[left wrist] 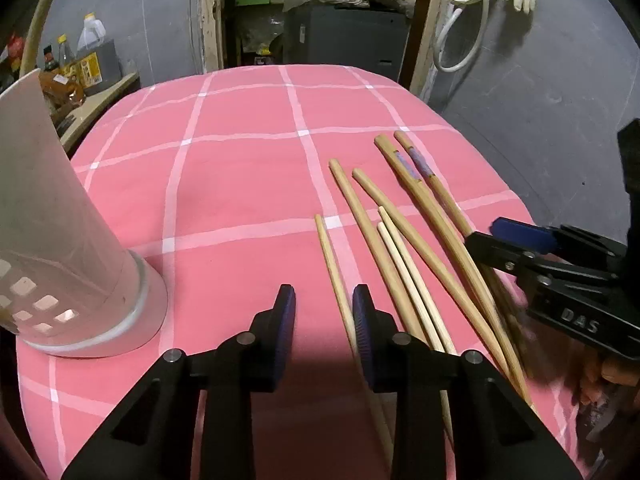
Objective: Organize utensils
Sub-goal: 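Close the left tool on another chopstick while the right tool grasps a purple-banded chopstick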
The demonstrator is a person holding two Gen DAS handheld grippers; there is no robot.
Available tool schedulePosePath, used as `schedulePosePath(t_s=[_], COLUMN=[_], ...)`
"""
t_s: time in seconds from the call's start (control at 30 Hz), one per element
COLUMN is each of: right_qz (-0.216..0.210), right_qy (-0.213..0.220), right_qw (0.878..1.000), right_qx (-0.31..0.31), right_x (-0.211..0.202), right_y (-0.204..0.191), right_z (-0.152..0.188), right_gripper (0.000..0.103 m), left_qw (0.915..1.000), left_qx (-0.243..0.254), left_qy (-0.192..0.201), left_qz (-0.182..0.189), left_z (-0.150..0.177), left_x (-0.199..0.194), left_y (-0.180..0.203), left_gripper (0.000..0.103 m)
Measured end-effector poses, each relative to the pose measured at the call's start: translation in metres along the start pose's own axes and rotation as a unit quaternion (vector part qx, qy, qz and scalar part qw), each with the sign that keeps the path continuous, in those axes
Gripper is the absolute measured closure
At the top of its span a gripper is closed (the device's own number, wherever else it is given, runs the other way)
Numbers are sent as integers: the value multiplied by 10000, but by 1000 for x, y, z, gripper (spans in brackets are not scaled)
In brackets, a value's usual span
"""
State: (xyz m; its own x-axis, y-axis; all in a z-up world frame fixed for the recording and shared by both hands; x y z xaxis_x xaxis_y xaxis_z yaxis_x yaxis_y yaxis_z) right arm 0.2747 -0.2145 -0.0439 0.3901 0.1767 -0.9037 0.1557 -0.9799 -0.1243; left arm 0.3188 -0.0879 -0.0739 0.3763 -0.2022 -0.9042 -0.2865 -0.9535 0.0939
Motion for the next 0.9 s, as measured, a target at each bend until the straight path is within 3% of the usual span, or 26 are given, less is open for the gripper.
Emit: schedulePosePath(t_s=[0.07,0.2,0.4,0.47,0.53,0.77,0.9], right_qz=[39,18,-69,18,-173,-710,-887], right_qy=[-46,-230,-442,-479,-495,-107,407], right_qw=[10000,9997,9986,9984,9976,9935,9916], right_qx=[-7,42,276,288,453,889,846], right_x=[4,17,28,27,26,3,-26], right_y=[0,6,9,8,13,20,11], right_z=[-6,-28,-54,-55,-54,-37,-23], right_gripper=[71,73,74,94,96,98,98], left_qw=[10000,9998,9989,9985,9980,9970,9960], left_qx=[-21,-41,-282,-347,-411,-502,-437], left_qy=[-39,-121,-265,-294,-305,-138,314], left_qz=[45,134,252,292,366,581,713], left_z=[-1,-2,-10,-11,-11,-3,4], left_x=[-1,-1,-1,-1,-2,-14,-35], left_y=[1,2,-2,-3,-4,-8,-7], left_gripper=[80,83,98,98,100,100,100])
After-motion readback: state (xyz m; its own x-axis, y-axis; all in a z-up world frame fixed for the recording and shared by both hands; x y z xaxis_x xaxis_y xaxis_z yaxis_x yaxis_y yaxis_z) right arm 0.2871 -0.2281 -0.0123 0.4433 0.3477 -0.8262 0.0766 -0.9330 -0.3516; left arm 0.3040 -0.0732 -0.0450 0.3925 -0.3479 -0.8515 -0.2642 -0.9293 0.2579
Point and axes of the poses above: each gripper's, at about its wrist camera, not at the fingertips, and x roughly the way its jaws point, y to its right, z to its underside, the point moved 2 cm from there along x, roughly the way its jaws point, and after that the axes turned 12 degrees about -y, right-handed, at the moved point
